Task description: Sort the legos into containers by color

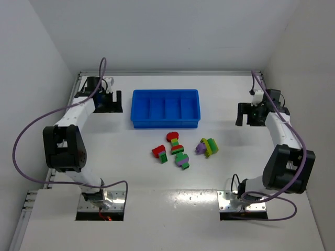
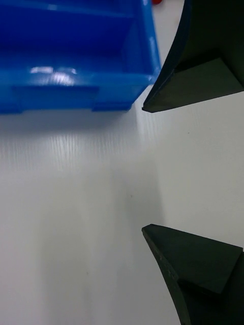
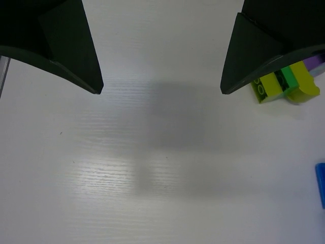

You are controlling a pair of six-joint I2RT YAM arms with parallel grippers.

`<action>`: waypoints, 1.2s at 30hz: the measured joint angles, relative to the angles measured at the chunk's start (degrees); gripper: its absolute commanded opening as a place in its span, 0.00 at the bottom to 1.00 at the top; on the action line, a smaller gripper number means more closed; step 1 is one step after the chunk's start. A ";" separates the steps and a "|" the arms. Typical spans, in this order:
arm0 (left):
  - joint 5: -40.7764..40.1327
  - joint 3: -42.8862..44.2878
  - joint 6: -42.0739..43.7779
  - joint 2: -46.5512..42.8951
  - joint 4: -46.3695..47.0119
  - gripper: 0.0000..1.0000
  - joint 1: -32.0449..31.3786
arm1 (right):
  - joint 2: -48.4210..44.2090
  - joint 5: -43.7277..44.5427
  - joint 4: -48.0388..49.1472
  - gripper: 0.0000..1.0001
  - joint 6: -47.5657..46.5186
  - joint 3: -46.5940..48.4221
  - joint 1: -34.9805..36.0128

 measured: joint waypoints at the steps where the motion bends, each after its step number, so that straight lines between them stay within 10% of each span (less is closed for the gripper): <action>1: 2.21 -0.28 1.27 -0.59 -0.07 0.97 -0.09 | -0.20 -0.22 -0.07 1.00 -0.44 -0.04 0.04; 16: 16.11 -0.90 23.10 -17.46 -5.09 0.84 -30.03 | -9.86 -18.86 -6.80 0.92 -18.73 -3.74 7.39; 23: 13.14 -0.87 17.64 -8.13 1.77 0.79 -46.45 | -8.96 -13.42 -4.20 0.92 -14.27 -3.82 5.57; 36: 8.98 3.28 9.90 12.48 16.87 0.79 -54.40 | -17.25 1.73 -2.97 0.88 -3.32 -9.14 -7.17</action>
